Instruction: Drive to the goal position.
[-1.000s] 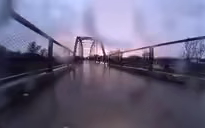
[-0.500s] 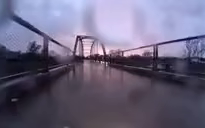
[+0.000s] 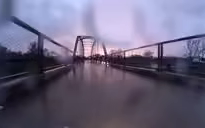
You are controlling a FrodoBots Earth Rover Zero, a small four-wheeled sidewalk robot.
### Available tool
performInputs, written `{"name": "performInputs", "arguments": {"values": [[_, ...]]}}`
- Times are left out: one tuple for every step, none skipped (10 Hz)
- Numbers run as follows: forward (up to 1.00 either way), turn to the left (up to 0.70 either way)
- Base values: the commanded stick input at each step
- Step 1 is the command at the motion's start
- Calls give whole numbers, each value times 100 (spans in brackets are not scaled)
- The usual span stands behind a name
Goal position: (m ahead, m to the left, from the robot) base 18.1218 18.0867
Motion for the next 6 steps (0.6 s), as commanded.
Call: {"name": "performInputs", "arguments": {"values": [[70,0],[70,0],[70,0],[70,0],[70,0],[70,0]]}}
